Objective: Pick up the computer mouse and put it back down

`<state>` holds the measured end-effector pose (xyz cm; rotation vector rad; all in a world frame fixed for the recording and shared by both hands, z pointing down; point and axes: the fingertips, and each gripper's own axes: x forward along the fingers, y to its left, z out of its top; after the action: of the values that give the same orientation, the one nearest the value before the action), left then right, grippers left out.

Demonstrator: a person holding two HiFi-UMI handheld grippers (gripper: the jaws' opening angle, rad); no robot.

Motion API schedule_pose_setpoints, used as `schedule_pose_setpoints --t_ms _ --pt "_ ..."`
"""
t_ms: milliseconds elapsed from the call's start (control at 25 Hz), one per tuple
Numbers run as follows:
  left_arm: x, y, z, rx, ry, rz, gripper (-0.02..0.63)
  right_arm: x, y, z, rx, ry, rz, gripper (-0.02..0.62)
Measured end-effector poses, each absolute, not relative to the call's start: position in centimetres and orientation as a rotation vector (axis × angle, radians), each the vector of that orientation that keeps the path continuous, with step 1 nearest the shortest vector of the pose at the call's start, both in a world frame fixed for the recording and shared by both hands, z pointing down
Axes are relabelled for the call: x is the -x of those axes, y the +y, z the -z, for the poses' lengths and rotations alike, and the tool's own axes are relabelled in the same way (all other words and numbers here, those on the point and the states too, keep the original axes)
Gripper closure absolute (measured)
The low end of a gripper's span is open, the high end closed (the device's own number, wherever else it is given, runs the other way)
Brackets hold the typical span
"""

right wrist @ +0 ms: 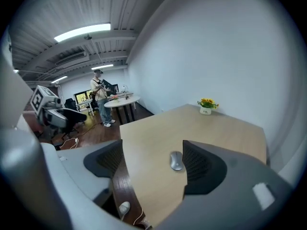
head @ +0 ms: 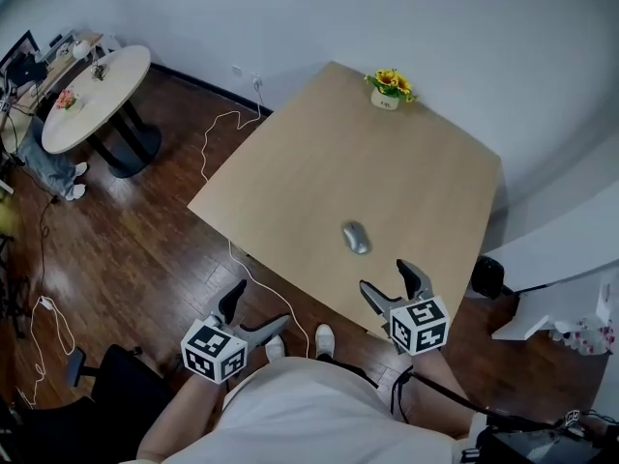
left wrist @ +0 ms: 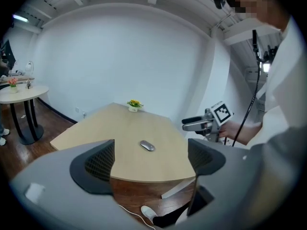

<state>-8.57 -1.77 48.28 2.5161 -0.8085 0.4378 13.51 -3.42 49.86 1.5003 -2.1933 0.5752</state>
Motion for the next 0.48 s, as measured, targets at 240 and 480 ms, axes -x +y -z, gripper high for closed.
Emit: schedule_pose_setpoints --t_ms 240,480 --pt "6.5 -1.6 -47.8 -2.563 -0.706 -0.437 0.152 -12.2 1.8 -44.3 -1.531 -2.265 -0.551 0.176" --pt "5.1 -1.8 -47.5 -2.591 -0.652 -0.443 0.152 -13.0 2.6 -43.6 -1.6 -2.267 -0.579 0.178"
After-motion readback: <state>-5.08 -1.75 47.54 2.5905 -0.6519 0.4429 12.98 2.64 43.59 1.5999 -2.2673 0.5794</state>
